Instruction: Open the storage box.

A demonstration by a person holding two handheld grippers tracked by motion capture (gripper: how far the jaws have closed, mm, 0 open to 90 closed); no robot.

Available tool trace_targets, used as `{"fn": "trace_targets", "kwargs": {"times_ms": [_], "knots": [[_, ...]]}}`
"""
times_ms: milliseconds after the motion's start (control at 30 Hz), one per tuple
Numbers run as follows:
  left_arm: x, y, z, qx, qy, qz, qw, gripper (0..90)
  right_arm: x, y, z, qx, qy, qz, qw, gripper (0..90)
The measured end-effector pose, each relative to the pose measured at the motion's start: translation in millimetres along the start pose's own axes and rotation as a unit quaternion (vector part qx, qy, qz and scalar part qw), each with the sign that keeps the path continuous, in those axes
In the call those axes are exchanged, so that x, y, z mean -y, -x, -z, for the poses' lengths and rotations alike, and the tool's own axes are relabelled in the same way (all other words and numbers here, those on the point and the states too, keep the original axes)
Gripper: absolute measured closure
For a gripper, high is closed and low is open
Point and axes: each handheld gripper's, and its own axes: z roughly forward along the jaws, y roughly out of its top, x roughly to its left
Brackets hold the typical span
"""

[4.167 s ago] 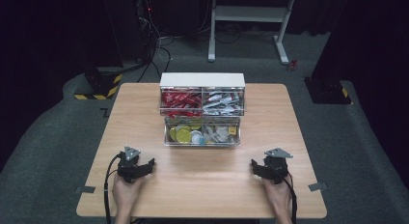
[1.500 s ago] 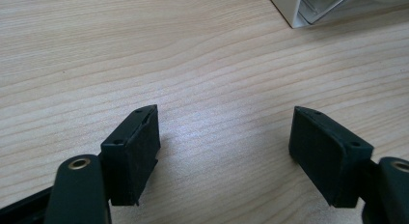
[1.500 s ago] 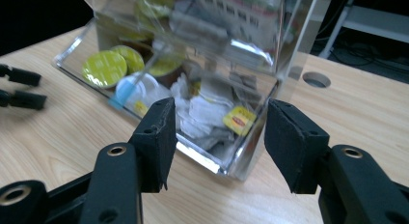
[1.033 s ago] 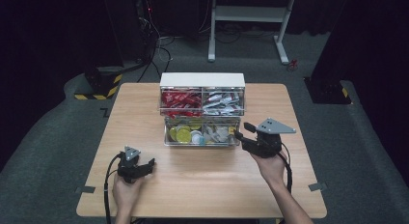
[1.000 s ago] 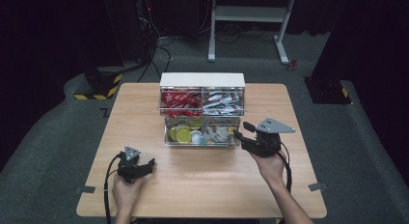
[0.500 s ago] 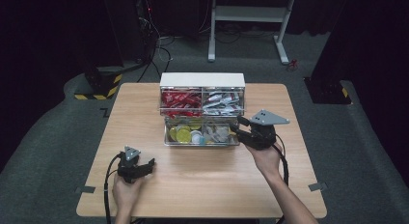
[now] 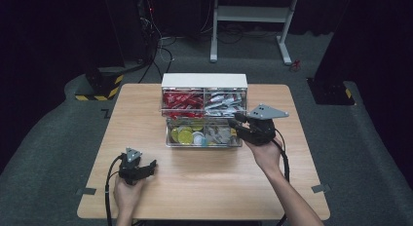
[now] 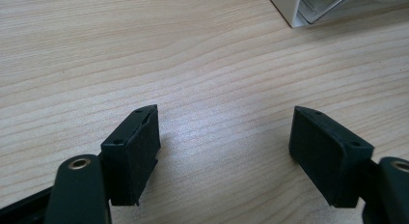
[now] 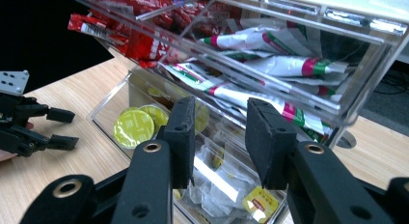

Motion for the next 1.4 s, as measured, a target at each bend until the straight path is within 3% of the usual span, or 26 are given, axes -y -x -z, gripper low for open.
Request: {"fn": "trace_targets", "kwargs": {"times_ms": [533, 1000, 1400], "knots": [[0.0, 0.0, -0.1, 0.0, 0.001, -0.001, 1.0, 26.6, -11.8, 1.5, -6.7, -0.001, -0.016, 0.001, 0.9999, 66.8], [-0.9, 0.8, -1.2, 0.002, 0.002, 0.005, 1.0, 27.1, -17.3, 2.2, -6.1, 0.006, -0.015, 0.006, 0.9998, 66.4], [-3.8, -0.2, -1.5, 0.012, -0.009, -0.009, 0.9999, 24.9, -35.8, 3.0, -1.7, 0.014, -0.01, 0.011, 0.9998, 66.4]]}}
